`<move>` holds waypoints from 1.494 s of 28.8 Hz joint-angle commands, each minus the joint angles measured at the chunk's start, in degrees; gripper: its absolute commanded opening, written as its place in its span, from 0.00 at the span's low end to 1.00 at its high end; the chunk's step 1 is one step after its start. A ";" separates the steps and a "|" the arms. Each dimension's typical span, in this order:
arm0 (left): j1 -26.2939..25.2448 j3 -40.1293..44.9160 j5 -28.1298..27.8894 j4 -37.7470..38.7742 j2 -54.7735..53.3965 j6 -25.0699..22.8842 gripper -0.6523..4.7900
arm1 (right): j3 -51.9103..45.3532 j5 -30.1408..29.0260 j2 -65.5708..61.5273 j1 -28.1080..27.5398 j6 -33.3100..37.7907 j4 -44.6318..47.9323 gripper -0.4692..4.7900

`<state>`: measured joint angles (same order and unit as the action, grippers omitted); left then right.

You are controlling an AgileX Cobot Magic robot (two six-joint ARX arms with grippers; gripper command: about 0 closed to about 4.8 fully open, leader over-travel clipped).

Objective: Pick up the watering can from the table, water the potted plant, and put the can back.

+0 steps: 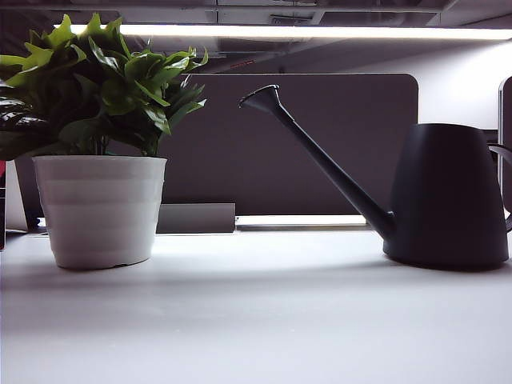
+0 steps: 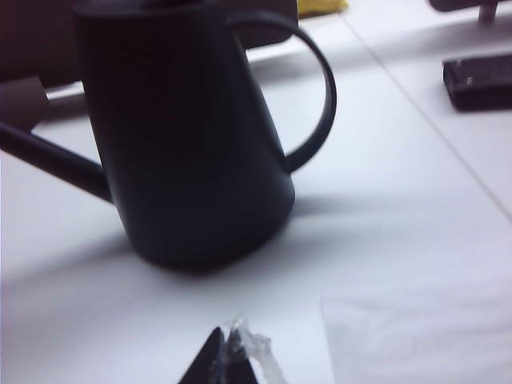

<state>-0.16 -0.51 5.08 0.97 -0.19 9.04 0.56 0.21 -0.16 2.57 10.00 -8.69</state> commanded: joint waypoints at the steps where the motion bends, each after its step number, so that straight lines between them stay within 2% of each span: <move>1: 0.02 -0.17 0.20 -1.03 -0.04 -0.22 0.11 | 0.61 -0.02 0.04 0.07 -1.18 2.12 0.08; 9: 0.02 -0.20 0.26 -1.14 -0.04 -0.11 0.11 | 2.51 2.82 0.04 0.02 -3.23 0.20 0.08; 11: 0.04 -0.55 0.96 -1.95 -0.04 0.57 0.11 | 3.69 2.82 0.04 0.04 -3.48 0.83 0.15; 12: 0.04 -1.09 1.66 -1.95 -0.04 0.70 0.11 | 4.74 2.78 0.04 0.09 -3.91 0.98 0.25; 14: 0.09 -2.84 2.78 -1.92 -0.04 0.98 0.11 | 8.26 2.64 0.04 0.07 -4.70 1.03 0.57; 16: 0.13 -5.14 3.63 -1.92 -0.07 2.16 0.11 | 12.57 2.75 -0.20 0.04 -8.39 0.96 0.92; 17: 0.11 -6.14 4.04 -1.95 -0.09 2.38 0.11 | 14.53 2.78 -0.76 0.04 -10.60 0.81 1.00; 20: 0.55 -10.08 5.44 -1.99 -1.07 3.82 0.11 | 22.18 2.67 -5.29 0.04 -16.72 -0.44 1.00; 23: 2.89 -14.38 7.26 -5.16 -4.96 5.09 0.11 | 31.06 2.08 -14.60 0.07 -17.94 -0.59 1.00; 27: 7.50 -19.80 7.17 -12.44 -12.94 4.44 0.11 | 40.94 0.94 -27.71 0.04 -23.71 -1.60 1.00; 29: 9.90 -23.02 7.17 -12.74 -17.59 4.28 0.11 | 43.87 1.14 -32.96 0.02 -24.98 -1.53 1.00; 31: 13.11 -26.53 7.26 -12.68 -22.64 2.93 0.11 | 45.79 1.33 -38.27 -0.07 -25.31 -1.57 1.00; 35: 24.74 -34.05 6.80 -14.47 -34.03 -3.61 0.11 | 45.90 1.36 -49.09 -0.33 -25.49 -2.14 1.00; 37: 29.46 -36.65 6.54 -13.75 -37.62 -4.55 0.11 | 45.90 2.64 -53.99 -0.96 -25.97 -0.35 1.00; 41: 37.53 -41.40 4.70 -6.49 -44.76 -4.81 0.11 | 45.88 2.80 -64.17 -5.18 -29.55 5.84 1.00; 43: 40.61 -41.75 3.50 -5.42 -47.50 -7.28 0.11 | 45.90 2.12 -69.83 -8.07 -31.58 9.49 1.00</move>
<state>39.48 -41.71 9.30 -4.78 -46.89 3.68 46.13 2.85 -68.25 -4.47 -20.25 -2.63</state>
